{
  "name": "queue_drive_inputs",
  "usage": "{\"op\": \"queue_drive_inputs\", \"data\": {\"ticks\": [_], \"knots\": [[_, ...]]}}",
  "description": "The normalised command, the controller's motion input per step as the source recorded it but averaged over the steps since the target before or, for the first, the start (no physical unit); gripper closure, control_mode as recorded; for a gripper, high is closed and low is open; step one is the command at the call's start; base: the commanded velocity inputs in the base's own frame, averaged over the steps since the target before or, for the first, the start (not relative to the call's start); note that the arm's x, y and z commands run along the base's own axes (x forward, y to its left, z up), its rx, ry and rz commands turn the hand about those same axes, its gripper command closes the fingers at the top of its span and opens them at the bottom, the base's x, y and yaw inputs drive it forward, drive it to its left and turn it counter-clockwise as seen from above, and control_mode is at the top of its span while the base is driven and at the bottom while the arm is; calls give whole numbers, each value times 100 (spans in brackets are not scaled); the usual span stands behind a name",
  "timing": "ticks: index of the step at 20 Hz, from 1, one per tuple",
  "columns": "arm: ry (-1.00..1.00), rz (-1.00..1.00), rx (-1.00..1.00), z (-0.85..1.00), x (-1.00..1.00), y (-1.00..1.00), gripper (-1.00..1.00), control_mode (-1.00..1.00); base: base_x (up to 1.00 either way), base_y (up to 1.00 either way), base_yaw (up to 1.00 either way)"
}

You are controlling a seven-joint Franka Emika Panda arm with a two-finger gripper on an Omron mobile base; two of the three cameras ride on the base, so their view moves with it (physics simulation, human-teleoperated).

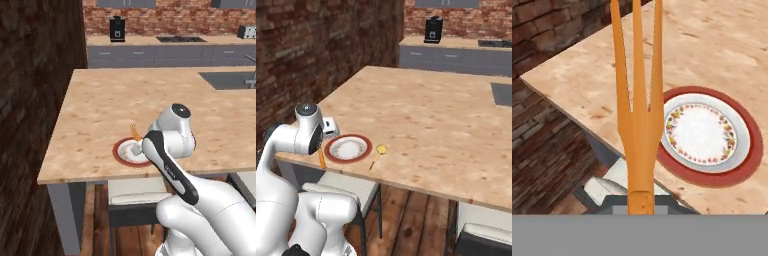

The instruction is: Take the fork and place it on the left side of the plate. Then take the spoon and place it on the right side of the plate. Make sure they're directly next to the plate.

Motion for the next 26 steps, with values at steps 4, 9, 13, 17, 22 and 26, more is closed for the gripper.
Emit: {"op": "queue_drive_inputs", "data": {"ticks": [4, 9, 13, 17, 22, 26], "knots": [[0, 0, 0, 0, 0, 0, 100, 100, 62, 94, -40], [0, 0, 0, 0, 0, 0, 100, 100, 66, 92, -40], [0, 0, 0, 0, 0, 0, 100, 100, 77, 71, -34], [19, -21, -5, -14, 73, 68, 100, -100, 22, 21, -8], [34, -21, -5, -27, 100, 93, 100, -100, 0, 0, 0], [39, -20, -2, -26, 95, 82, 100, -100, 0, 0, 0]]}}
